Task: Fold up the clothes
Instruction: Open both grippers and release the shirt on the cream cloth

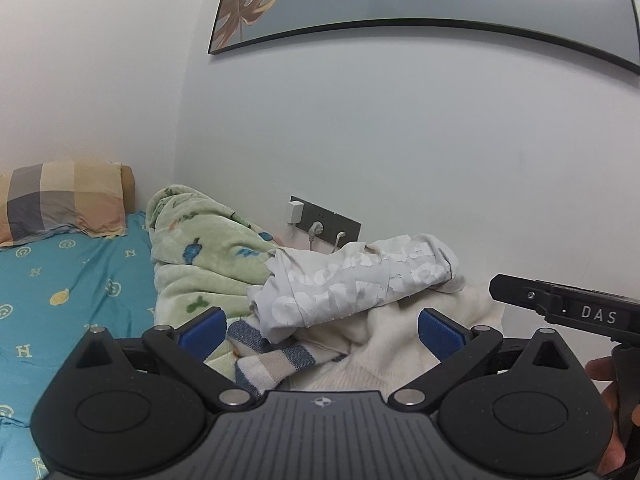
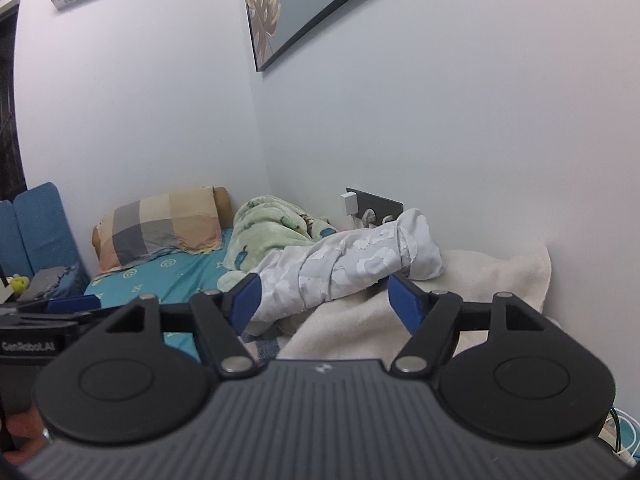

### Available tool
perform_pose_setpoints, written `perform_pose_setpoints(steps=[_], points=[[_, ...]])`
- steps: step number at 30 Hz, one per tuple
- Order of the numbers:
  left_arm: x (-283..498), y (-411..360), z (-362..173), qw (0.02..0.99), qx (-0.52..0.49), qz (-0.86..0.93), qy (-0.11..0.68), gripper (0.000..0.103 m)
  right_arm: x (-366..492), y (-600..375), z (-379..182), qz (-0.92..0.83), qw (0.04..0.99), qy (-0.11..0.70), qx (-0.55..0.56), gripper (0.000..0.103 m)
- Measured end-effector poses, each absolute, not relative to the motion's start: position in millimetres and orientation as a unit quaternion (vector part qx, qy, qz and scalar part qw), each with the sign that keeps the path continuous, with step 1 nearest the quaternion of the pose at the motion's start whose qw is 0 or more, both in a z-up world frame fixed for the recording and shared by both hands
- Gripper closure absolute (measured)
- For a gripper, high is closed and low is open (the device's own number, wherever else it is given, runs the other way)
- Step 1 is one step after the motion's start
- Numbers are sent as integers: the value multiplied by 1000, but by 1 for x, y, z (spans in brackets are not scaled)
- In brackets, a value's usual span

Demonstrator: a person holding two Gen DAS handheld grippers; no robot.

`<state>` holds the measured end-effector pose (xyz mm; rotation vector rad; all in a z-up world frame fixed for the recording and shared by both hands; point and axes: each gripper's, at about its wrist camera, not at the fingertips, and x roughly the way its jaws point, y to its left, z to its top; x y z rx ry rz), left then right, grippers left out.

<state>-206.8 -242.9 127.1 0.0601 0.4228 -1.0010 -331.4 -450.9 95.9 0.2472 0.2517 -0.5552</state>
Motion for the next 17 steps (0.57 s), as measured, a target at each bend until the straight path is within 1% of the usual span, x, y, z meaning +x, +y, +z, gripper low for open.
perform_pose_setpoints(steps=[17], points=[[-209, -231, 126, 873, 36, -449, 187, 0, -330, -437, 90, -296, 942, 137, 84, 31]])
